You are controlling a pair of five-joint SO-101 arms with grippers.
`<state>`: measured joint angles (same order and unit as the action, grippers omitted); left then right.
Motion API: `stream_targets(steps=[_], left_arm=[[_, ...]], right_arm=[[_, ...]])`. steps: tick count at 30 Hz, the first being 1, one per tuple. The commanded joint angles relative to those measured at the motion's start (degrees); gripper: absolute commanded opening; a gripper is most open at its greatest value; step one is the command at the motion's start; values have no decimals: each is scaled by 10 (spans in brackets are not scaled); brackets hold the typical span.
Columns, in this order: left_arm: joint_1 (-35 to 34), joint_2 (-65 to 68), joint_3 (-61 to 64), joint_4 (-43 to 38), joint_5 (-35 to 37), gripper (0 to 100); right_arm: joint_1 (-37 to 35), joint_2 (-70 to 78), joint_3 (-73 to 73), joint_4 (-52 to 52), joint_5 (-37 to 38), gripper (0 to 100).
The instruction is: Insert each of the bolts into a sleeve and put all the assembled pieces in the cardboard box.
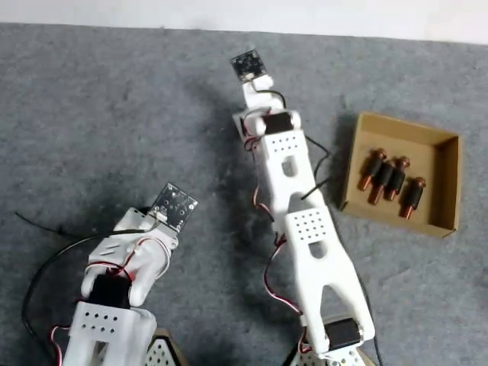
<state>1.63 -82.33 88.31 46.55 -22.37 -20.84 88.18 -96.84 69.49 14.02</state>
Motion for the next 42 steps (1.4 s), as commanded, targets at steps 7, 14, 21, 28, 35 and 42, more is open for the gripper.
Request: stream_targets(steps=[7, 14, 21, 28, 35, 42], left_arm=[[-1, -12, 2, -12, 1, 6], [-1, -12, 3, -12, 1, 6], [-2, -12, 6, -23, 1, 6], [-3, -12, 6, -24, 1, 6], [-3, -12, 6, -24, 1, 6], [-2, -12, 7, -24, 1, 7]], right_arm=[[-7, -18, -51, 215, 8, 5], [-9, -45, -51, 315, 6, 5], [3, -96, -52, 292, 5, 5], [33, -256, -51, 252, 5, 5], [88, -398, -51, 283, -86, 5], [119, -464, -51, 317, -100, 5]])
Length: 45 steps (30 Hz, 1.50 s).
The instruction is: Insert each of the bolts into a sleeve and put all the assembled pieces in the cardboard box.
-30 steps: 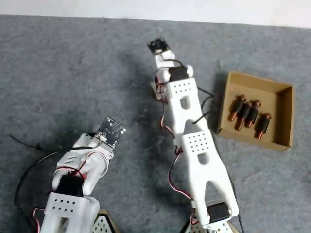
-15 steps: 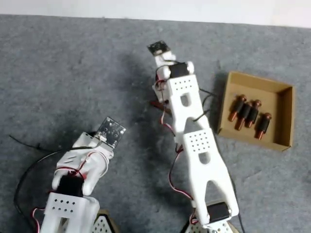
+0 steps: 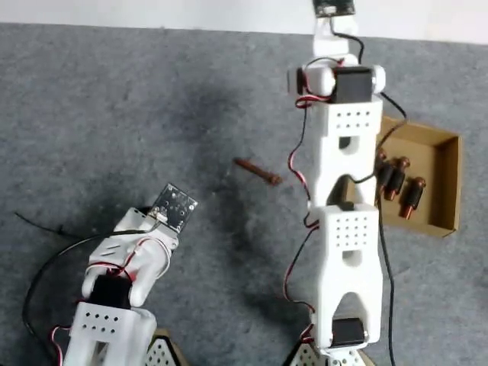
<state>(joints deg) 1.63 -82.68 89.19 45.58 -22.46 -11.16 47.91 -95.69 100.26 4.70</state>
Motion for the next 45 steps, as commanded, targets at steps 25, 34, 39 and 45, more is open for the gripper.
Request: stream_targets(steps=[25, 34, 39, 45], left_arm=[[-1, -8, -2, -15, 2, 9], [-2, -8, -2, -13, 2, 9], [-2, -8, -2, -13, 2, 9], [-1, -8, -2, -13, 2, 9]], right_arm=[[25, -572, 562, -9, -23, 4], [9, -822, 1110, -280, -22, 4], [9, -947, 1428, -507, -22, 4], [10, -1059, 1718, -724, -23, 4]])
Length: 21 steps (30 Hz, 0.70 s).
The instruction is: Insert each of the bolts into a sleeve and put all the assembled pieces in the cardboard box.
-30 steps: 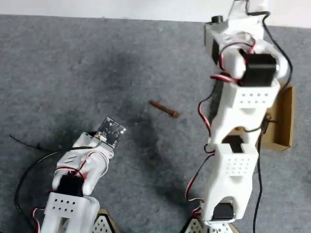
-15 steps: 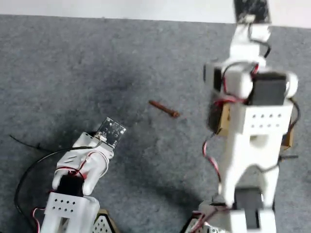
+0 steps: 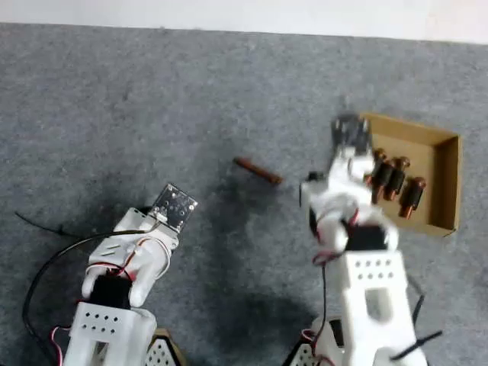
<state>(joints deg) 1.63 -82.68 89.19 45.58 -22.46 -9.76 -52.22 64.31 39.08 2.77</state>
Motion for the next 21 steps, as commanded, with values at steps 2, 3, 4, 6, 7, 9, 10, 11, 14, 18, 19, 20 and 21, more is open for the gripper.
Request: stream_targets(steps=[2, 3, 4, 6, 7, 9, 10, 11, 14, 18, 19, 20, 21], left_arm=[[-3, -8, -2, -13, 2, 9], [-4, -8, -2, -13, 2, 9], [-4, -8, -2, -12, 2, 9], [-4, -8, -3, -12, 2, 8], [-5, -8, -4, -12, 2, 8], [-16, -8, -6, -12, 2, 7], [-29, -7, -8, -14, 4, 7], [-42, -5, -9, -14, 4, 7], [-62, -7, -11, -12, 4, 7], [-80, -8, -20, -11, 3, 7], [-80, -7, -29, -11, 3, 7], [-78, -7, -43, -11, 3, 7], [-73, -5, -58, -13, 3, 7]], right_arm=[[4, -92, 182, -142, -4, 4], [9, -110, 195, -147, -4, 4], [13, -127, 202, -148, -4, 4], [14, -162, 205, -148, -4, 4], [15, -177, 206, -148, -4, 4], [15, -207, 231, -141, -4, 4], [15, -221, 244, -138, -4, 4], [15, -236, 256, -138, -4, 4], [15, -283, 282, -125, -4, 4], [15, -353, 290, -65, -4, 4], [15, -372, 292, -49, -4, 4], [15, -391, 295, -34, -4, 4], [15, -410, 300, -21, -3, 4]])
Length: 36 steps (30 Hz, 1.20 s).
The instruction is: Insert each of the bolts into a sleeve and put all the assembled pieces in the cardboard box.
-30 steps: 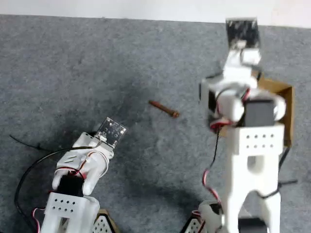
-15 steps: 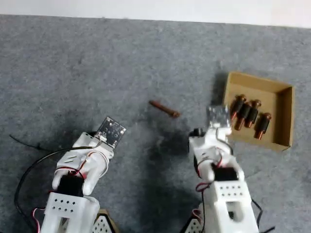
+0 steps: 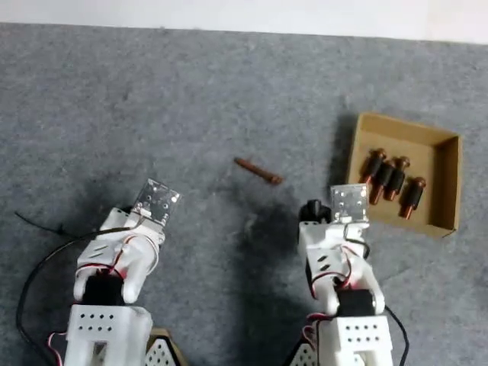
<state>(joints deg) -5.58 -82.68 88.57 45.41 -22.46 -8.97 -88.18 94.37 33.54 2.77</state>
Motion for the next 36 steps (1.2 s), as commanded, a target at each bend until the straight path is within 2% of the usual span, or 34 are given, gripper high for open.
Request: stream_targets(steps=[1, 6, 9, 12, 15, 17, 21, 24, 27, 31, 36], left_arm=[[7, -4, -71, -13, 2, 7], [60, 0, -182, -59, 1, 10], [112, 53, -251, -98, 1, 10], [159, 192, -342, -113, 1, 10], [194, 397, -464, -108, 1, 11], [212, 534, -552, -74, -3, 11], [270, 761, -731, 47, -58, 20], [305, 876, -842, 104, -58, 113], [317, 966, -931, 124, -58, 210], [312, 1057, -1011, 140, -62, 224], [308, 1140, -1047, 152, -171, 224]], right_arm=[[7, -72, 5, 44, -3, 4], [7, -169, 34, 77, -3, 4], [9, -172, 33, 83, -2, 4], [27, -169, 33, 83, -2, 4], [32, -170, 33, 81, -2, 4], [32, -171, 34, 81, -2, 4], [32, -171, 33, 81, -2, 4], [33, -171, 33, 81, -2, 4], [34, -171, 33, 81, -2, 4], [57, -171, 33, 81, -2, 4], [58, -171, 33, 81, -2, 4]])
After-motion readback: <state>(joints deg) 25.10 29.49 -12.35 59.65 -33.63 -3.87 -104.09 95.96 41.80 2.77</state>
